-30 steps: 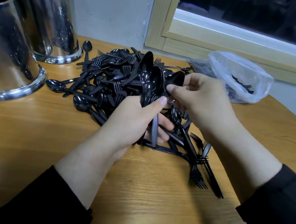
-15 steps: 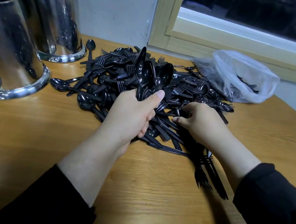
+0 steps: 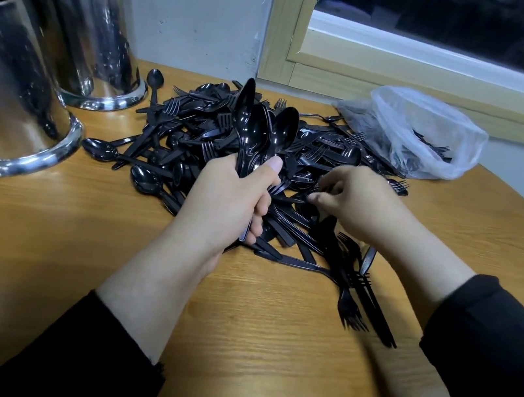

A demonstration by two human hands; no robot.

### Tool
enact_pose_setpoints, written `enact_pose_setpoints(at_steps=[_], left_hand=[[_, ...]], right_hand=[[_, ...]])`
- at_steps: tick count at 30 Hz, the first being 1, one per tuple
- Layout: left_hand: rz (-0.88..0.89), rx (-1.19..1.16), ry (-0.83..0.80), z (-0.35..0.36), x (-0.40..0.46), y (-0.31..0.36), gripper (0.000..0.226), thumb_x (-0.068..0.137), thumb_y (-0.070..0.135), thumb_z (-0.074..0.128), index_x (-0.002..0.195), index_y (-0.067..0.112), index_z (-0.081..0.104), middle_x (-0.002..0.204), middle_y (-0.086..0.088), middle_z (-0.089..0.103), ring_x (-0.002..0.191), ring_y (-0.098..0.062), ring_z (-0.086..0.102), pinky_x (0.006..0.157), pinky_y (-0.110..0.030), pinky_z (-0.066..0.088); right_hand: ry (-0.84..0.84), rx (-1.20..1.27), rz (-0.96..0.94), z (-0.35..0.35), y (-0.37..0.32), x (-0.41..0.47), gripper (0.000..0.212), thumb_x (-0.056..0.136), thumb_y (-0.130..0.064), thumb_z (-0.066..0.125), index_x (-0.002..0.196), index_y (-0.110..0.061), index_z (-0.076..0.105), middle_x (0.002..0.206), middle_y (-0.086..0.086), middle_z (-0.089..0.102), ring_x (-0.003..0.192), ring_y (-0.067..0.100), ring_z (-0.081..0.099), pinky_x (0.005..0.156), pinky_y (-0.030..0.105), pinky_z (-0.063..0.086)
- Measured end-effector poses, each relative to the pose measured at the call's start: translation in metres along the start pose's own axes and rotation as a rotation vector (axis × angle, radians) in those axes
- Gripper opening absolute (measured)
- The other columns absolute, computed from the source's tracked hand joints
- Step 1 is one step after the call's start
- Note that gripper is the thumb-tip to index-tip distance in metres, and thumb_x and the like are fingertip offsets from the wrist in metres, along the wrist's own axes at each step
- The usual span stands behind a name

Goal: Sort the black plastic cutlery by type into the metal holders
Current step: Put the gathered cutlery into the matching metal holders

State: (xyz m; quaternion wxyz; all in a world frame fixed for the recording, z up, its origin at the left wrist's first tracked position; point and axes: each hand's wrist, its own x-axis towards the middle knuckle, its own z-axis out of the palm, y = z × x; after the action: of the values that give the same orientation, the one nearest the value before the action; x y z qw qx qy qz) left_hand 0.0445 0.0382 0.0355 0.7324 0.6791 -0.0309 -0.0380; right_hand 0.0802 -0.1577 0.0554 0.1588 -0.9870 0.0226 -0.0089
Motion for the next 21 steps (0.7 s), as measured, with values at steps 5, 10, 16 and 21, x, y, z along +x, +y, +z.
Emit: enact_pose_setpoints(at_steps=[5, 10, 16, 21], left_hand=[[0.006, 0.021, 0.002, -0.001, 0.001, -0.003, 0.031, 0.103, 0.038, 0.06, 0.096, 0.008, 0.066, 0.06, 0.0, 0.055, 0.045, -0.016, 0.048, 0.042, -0.027, 0.041], [0.012, 0.025, -0.001, -0.001, 0.001, -0.003, 0.031, 0.103, 0.038, 0.06, 0.097, 0.009, 0.065, 0.059, 0.001, 0.054, 0.046, -0.016, 0.048, 0.043, -0.028, 0.042], [0.059, 0.015, 0.04, 0.0, 0.001, -0.002, 0.038, 0.1, 0.039, 0.064, 0.075, 0.015, 0.051, 0.06, -0.003, 0.05, 0.047, -0.02, 0.049, 0.043, -0.028, 0.042], [0.1, -0.043, 0.069, 0.006, -0.002, 0.002, 0.022, 0.102, 0.034, 0.062, 0.1, 0.012, 0.067, 0.082, -0.003, 0.074, 0.07, -0.021, 0.075, 0.058, -0.035, 0.061]], right_hand=[[-0.042, -0.027, 0.042, 0.016, -0.003, 0.0, 0.034, 0.087, -0.041, 0.075, 0.113, -0.019, 0.072, 0.103, 0.005, 0.072, 0.099, 0.023, 0.065, 0.078, 0.027, 0.047], [0.034, 0.062, 0.054, 0.018, 0.001, 0.001, 0.013, 0.09, -0.033, 0.072, 0.093, -0.02, 0.072, 0.092, -0.001, 0.071, 0.088, 0.02, 0.064, 0.07, 0.025, 0.041], [0.348, 0.424, 0.006, -0.017, 0.003, 0.004, 0.018, 0.091, -0.028, 0.067, 0.076, -0.018, 0.064, 0.067, -0.009, 0.061, 0.058, 0.005, 0.051, 0.057, 0.024, 0.036], [0.309, 0.684, -0.059, -0.045, -0.008, -0.018, 0.015, 0.092, -0.02, 0.068, 0.079, -0.014, 0.063, 0.057, -0.005, 0.061, 0.054, 0.012, 0.05, 0.052, 0.025, 0.038]])
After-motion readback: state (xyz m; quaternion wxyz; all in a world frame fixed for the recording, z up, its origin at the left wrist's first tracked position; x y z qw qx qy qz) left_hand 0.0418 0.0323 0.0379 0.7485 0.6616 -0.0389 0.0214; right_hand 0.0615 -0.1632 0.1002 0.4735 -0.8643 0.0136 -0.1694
